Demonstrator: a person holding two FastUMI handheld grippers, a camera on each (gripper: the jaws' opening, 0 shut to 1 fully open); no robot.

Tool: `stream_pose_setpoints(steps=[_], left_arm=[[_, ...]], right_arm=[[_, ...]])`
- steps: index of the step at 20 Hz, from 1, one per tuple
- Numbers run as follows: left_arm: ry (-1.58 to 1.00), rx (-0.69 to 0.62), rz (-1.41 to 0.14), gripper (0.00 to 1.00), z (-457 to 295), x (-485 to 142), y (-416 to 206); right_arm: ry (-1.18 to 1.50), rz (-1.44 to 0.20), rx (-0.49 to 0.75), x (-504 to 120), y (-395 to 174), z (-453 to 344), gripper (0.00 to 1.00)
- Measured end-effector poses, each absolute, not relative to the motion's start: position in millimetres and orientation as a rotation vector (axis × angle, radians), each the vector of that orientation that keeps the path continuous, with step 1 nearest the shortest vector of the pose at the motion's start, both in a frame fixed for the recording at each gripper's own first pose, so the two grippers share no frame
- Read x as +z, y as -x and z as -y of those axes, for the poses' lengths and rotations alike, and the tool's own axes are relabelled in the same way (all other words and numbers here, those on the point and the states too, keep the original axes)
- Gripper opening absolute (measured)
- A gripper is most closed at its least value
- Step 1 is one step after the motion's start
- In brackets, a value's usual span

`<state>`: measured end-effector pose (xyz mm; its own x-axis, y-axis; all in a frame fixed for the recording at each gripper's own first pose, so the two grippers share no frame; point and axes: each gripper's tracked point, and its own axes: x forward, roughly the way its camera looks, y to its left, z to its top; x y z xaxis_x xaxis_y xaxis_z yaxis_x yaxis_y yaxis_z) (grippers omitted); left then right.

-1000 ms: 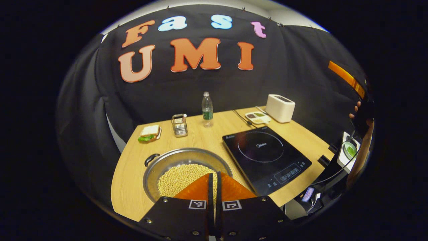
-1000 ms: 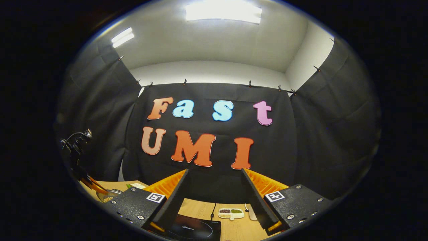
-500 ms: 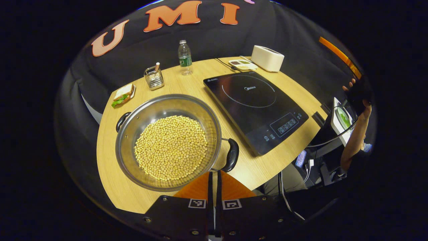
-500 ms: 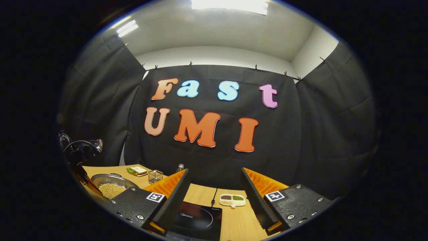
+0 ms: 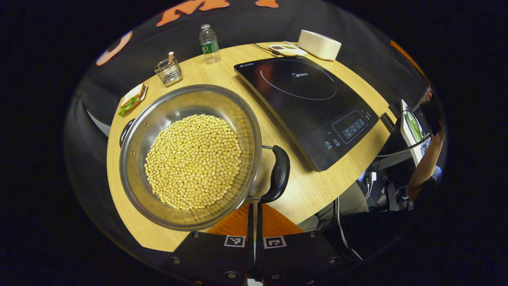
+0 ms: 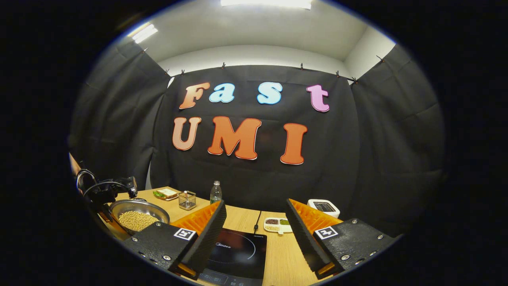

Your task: First push the handle of the pot to place it horizontally, then grasp the pot with both hands and set it on the induction cooktop.

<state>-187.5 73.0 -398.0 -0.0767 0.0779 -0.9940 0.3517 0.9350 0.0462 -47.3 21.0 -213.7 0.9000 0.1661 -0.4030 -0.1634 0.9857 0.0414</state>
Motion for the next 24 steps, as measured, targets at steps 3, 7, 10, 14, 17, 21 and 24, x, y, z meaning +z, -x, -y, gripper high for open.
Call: stream_pose_setpoints(steps=[3, 7, 10, 14, 17, 21, 24], left_arm=[[-0.317, -0.220, -1.632, 0.02, -65, -406, 178], [-0.258, -0.174, -1.621, 0.02, -56, -417, 162], [-0.235, -0.153, -1.605, 0.01, -50, -425, 148], [-0.185, -0.113, -1.596, 0.01, -44, -432, 134], [-0.135, -0.082, -1.587, 0.01, -40, -441, 120], [-0.126, -0.082, -1.580, 0.01, -33, -450, 101], [-0.136, -0.073, -1.572, 0.01, -31, -457, 91]], right_arm=[[-0.006, -0.424, 0.155, -218, 49, -12, 0.93], [-0.006, -0.437, 0.138, -223, 52, -3, 0.93], [-0.002, -0.438, 0.128, -224, 55, 4, 0.93], [0.001, -0.452, 0.113, -229, 60, 9, 0.93], [-0.001, -0.464, 0.108, -232, 60, 10, 0.93], [-0.007, -0.495, 0.107, -242, 65, 8, 0.93], [-0.008, -0.521, 0.107, -250, 70, 7, 0.93]])
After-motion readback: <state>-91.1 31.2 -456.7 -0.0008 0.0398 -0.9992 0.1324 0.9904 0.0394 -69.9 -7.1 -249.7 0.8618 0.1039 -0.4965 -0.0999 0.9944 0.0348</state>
